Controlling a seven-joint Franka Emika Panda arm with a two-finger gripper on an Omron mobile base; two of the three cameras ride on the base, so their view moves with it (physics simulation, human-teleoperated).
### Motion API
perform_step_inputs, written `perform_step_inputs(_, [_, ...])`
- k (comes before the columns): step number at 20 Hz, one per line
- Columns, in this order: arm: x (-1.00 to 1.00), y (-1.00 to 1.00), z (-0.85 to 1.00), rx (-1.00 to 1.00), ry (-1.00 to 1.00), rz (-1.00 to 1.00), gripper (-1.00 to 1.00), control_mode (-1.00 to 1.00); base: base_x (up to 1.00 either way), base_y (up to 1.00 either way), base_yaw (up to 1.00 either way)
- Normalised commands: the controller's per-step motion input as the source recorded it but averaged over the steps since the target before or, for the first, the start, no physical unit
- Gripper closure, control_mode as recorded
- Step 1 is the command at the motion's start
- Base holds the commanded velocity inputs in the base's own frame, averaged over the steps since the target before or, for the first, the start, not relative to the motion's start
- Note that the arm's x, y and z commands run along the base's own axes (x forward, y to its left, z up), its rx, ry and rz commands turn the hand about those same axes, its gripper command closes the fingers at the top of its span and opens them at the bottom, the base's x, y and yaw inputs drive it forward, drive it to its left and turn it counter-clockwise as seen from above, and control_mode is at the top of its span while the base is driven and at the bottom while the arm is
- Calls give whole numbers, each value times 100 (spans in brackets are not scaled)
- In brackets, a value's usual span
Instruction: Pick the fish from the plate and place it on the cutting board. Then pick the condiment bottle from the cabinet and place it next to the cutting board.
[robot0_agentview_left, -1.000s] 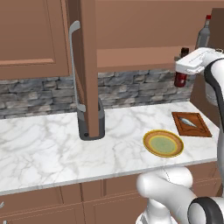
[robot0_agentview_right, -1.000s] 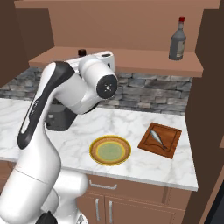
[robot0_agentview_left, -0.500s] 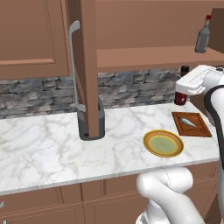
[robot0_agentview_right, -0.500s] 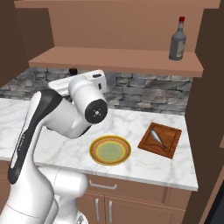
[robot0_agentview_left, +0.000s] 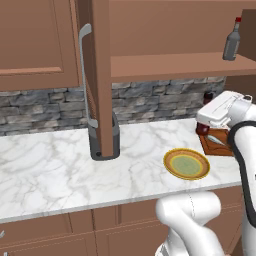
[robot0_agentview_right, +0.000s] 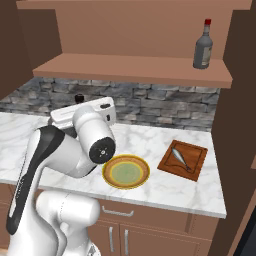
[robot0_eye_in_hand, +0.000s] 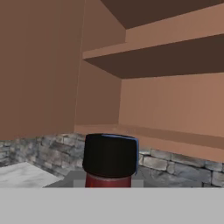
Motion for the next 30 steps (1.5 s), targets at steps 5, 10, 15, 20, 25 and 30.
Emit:
perform_step_inputs(5, [0, 0, -39, 0, 0, 0, 100, -100, 0, 0, 0])
perform_step_inputs(10, [2, 0, -39, -2, 0, 0, 100, -100, 0, 0, 0])
perform_step_inputs(15, [0, 0, -36, 0, 0, 0, 100, -100, 0, 0, 0])
perform_step_inputs(20, [0, 0, -50, 0, 0, 0, 100, -100, 0, 0, 0])
perform_step_inputs(25, [0, 4, -52, 0, 0, 0, 100, -100, 0, 0, 0])
perform_step_inputs(30, [0, 3, -53, 0, -5, 1, 100, -100, 0, 0, 0])
